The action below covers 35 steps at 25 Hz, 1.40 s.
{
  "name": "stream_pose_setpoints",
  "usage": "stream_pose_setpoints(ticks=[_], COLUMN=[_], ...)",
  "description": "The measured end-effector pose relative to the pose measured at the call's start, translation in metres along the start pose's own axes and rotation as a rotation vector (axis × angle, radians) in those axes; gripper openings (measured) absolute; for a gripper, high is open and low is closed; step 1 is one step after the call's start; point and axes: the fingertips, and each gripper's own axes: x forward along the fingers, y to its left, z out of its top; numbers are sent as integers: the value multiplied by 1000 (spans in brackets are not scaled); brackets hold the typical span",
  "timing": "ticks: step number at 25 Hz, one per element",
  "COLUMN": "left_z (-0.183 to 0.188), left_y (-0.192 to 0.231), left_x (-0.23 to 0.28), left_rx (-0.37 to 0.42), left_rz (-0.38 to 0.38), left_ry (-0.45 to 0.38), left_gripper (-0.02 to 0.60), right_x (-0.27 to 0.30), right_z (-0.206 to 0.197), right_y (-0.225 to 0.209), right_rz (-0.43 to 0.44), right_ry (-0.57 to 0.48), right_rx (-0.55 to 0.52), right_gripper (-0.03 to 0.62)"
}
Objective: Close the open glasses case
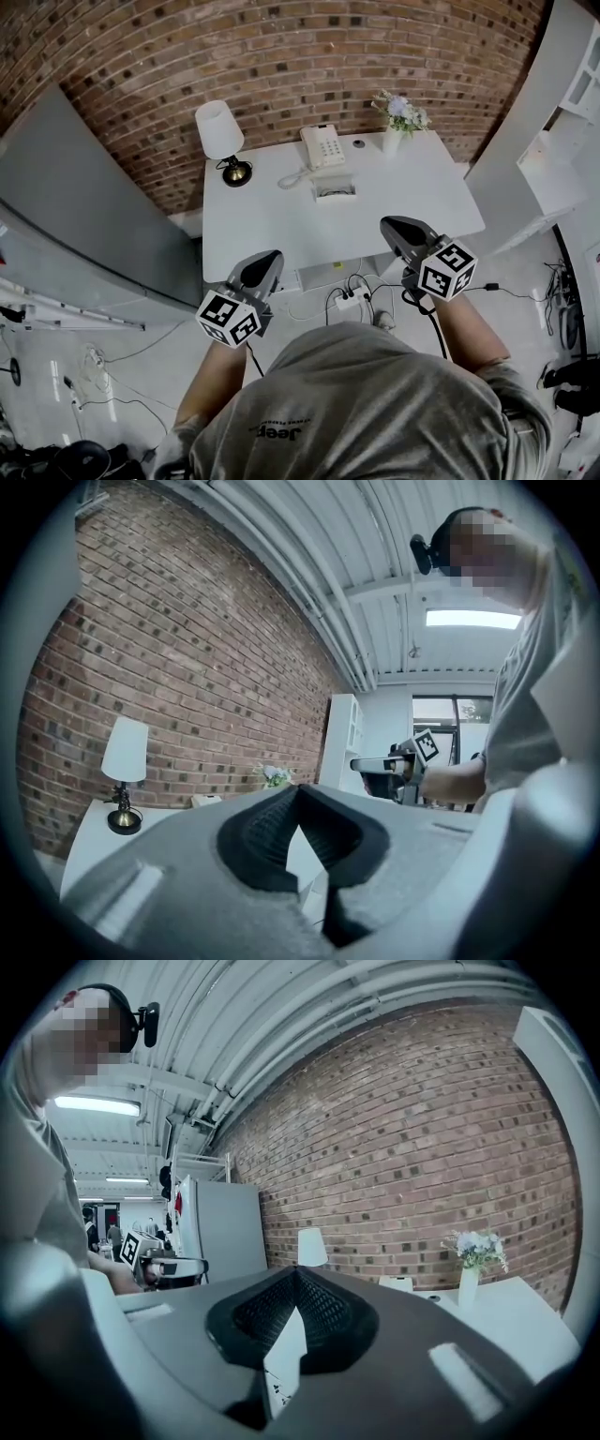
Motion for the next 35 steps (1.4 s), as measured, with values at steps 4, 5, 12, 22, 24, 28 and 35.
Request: stream_pose_setpoints(ticks=[4,5,12,22,24,28,35], left_z=[-4,-6,-7,-11,-10,-9,-5], left_y=[10,13,17,29,39,64,110], left_x=[36,46,163,289,294,291,267], left_rx=[4,6,-10,-61,-56,-42,-23], left_rz=[27,42,150,257,251,198,103], left_ry=[11,15,22,57,62,62,81], left_gripper=[-2,-3,-3,-2,-2,-2,-2], right_x=[13,16,24,48,57,74,104], right_z=[0,-1,8,18,18,15,6], right_y=[-42,-54,-173,-295,-301,-298,-260], right_rz=[31,47,160,281,272,219,134], right_ry=[-4,-4,11,23,16,2,-3], right_rx=[9,11,25,20,26,31,43], right_gripper=[9,9,9,9,9,9,9])
